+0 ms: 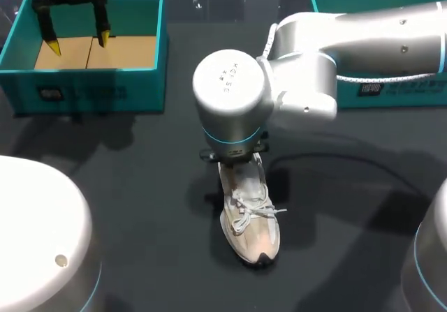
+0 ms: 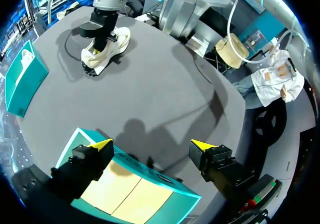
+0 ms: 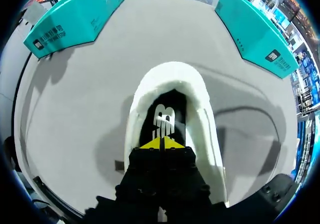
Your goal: Take the shoe out of the shoebox, open the shoe tongue, remove and reinsert the insole, then place the shoe into the shoebox
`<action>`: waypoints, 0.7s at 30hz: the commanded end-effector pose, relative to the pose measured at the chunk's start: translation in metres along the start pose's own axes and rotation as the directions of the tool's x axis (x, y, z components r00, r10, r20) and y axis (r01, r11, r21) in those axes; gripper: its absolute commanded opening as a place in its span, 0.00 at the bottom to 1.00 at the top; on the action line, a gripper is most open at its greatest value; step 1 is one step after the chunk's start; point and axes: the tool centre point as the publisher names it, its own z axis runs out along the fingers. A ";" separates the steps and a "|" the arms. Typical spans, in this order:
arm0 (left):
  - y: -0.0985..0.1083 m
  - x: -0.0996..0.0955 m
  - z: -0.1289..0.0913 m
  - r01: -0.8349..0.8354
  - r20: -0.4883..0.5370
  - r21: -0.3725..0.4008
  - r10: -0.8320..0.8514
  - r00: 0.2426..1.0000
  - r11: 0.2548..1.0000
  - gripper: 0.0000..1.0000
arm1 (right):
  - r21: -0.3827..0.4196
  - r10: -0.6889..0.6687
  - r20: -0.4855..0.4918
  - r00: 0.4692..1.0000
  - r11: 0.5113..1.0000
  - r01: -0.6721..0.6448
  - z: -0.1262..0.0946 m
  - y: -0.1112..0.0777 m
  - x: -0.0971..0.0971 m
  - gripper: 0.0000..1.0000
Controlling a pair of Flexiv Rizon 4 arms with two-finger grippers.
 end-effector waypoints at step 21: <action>0.000 0.001 0.000 0.000 0.000 -0.002 0.000 1.000 1.000 1.00 | -0.202 -0.099 -0.147 0.984 0.977 0.068 0.009 0.047 0.009 0.00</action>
